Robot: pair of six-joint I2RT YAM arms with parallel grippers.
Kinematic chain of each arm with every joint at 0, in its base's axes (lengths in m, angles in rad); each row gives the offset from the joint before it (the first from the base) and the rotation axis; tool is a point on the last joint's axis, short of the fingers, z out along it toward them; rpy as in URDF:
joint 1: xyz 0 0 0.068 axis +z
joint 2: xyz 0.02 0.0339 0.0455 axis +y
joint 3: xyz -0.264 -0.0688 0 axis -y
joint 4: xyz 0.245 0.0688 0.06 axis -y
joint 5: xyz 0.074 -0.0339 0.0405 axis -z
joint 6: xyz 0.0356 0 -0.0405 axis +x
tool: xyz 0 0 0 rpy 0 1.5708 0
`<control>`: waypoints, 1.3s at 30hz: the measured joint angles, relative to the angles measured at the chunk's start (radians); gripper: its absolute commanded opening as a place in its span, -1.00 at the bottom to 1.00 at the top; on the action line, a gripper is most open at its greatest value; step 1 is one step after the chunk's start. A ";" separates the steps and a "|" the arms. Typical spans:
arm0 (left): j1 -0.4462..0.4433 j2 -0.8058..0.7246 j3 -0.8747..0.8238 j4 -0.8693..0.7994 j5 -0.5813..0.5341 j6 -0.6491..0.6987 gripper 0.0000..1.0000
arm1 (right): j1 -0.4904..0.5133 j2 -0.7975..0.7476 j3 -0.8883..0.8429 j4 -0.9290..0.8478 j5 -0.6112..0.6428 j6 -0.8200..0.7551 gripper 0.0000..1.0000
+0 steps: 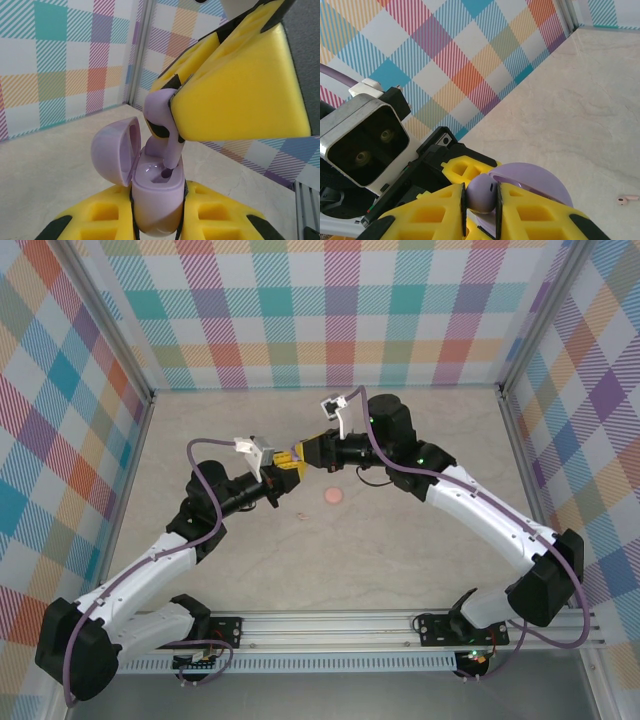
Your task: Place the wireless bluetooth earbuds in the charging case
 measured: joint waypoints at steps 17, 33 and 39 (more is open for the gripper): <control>0.000 -0.012 0.000 -0.025 -0.020 0.000 -1.00 | 0.016 0.026 0.039 -0.045 0.043 -0.040 -0.58; 0.000 -0.026 0.000 -0.040 -0.045 0.001 -1.00 | 0.030 0.036 0.055 -0.055 0.071 -0.041 -0.57; 0.000 -0.030 0.000 -0.048 -0.053 0.002 -1.00 | 0.034 0.043 0.066 -0.072 0.085 -0.045 -0.53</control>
